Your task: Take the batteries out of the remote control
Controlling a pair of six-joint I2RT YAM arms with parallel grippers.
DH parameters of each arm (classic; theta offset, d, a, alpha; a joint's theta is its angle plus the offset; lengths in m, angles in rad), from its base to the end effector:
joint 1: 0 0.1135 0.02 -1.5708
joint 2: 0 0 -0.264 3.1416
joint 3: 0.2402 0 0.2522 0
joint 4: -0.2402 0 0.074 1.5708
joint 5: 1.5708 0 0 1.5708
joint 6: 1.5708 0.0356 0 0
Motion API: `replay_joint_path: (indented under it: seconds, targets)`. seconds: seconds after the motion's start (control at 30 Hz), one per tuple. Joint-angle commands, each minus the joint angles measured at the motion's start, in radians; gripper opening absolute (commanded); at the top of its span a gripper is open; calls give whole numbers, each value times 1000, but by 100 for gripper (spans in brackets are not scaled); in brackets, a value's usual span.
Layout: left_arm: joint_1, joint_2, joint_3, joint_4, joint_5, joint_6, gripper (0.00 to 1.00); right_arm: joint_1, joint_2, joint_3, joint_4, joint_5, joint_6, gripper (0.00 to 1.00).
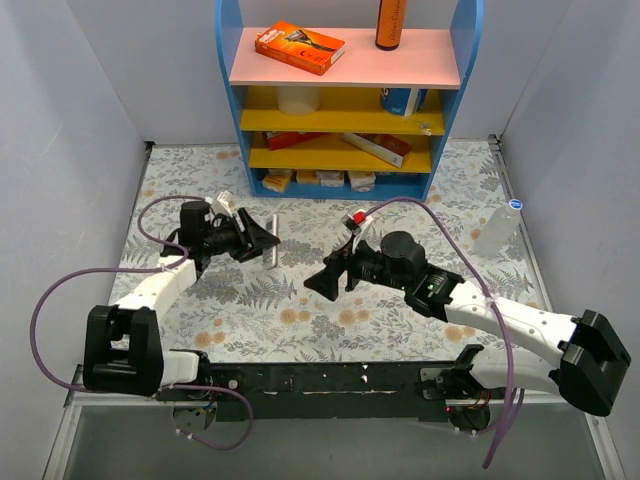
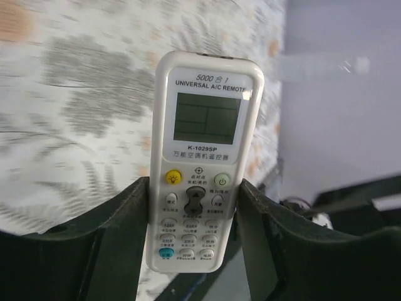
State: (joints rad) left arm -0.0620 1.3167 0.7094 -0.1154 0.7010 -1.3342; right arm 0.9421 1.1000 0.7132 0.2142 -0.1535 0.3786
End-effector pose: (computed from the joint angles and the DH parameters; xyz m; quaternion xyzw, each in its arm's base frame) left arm 0.2630 -0.0393 0.2116 -0.3949 0.7725 -0.4881 0.0949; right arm 0.1469 0.2113 0.2932 -0.2596 0.7194 0.4399 0.4708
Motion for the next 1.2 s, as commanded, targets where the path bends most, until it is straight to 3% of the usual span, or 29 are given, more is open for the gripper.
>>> replay_joint_path:
  seconds: [0.0, 0.17, 0.43, 0.63, 0.73, 0.77, 0.87, 1.03, 1.1, 1.17]
  targets:
    - [-156, -92, -54, 253, 189, -197, 20, -3, 69, -52, 357, -188, 199, 97]
    - [-263, -192, -125, 426, 192, -307, 19, -6, 123, -72, 470, -218, 288, 94]
    - [-294, -287, -211, 689, 192, -485, 19, -6, 129, -106, 591, -224, 348, 92]
    - [-308, -269, -274, 906, 224, -625, 19, -6, 138, -107, 640, -247, 371, 82]
    - [-318, -277, -277, 925, 226, -634, 19, -6, 138, -133, 672, -233, 381, 79]
    - [-323, -280, -275, 919, 221, -628, 19, -6, 142, -136, 675, -233, 393, 73]
    - [-325, -278, -275, 921, 213, -631, 19, -6, 159, -129, 692, -254, 396, 68]
    - [-328, -261, -271, 951, 216, -651, 19, -6, 169, -113, 697, -253, 396, 70]
    - [-331, -263, -275, 956, 215, -654, 19, -6, 176, -104, 695, -253, 404, 62]
    - [-332, -264, -278, 959, 207, -658, 20, -6, 181, -100, 702, -259, 410, 47]
